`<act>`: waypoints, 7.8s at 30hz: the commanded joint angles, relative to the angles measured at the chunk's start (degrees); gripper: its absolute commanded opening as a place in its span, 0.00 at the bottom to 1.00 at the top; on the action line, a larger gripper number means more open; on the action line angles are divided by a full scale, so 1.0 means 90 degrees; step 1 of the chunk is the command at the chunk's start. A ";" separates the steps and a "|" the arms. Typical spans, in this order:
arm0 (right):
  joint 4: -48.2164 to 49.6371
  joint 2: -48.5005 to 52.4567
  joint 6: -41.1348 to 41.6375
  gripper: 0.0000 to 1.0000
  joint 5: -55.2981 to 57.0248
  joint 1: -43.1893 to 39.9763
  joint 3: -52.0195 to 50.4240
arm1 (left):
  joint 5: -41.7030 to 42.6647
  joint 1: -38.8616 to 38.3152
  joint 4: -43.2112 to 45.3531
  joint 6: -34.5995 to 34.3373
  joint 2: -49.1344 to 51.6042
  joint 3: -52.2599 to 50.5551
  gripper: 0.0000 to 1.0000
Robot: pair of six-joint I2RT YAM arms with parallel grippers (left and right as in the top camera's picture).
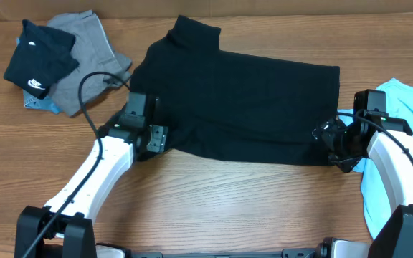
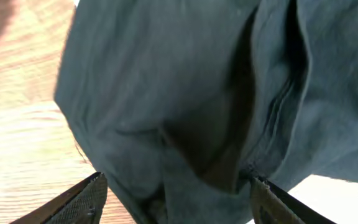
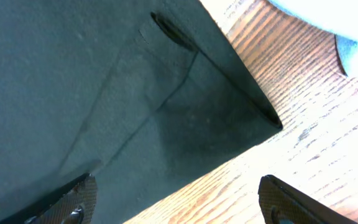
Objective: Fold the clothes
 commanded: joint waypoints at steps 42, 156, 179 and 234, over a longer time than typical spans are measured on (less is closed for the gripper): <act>0.0034 -0.0015 -0.0214 0.87 -0.0029 -0.0017 0.0002 | -0.0648 0.0381 -0.0551 -0.0410 0.0823 0.0908 0.70; 0.1902 0.0486 -0.1178 0.04 -0.0755 0.0481 -0.0675 | 0.0602 0.2008 -0.0668 -0.0636 0.0937 0.1054 0.66; 0.0318 -0.0189 -0.0073 0.04 0.1154 0.0476 0.0250 | 0.1156 0.2008 -0.0675 -0.0539 0.0937 0.1263 0.80; 0.0301 0.0163 -0.0015 0.04 0.0964 0.0476 0.0250 | 0.2195 0.0758 0.1644 0.0143 0.2487 0.1239 0.04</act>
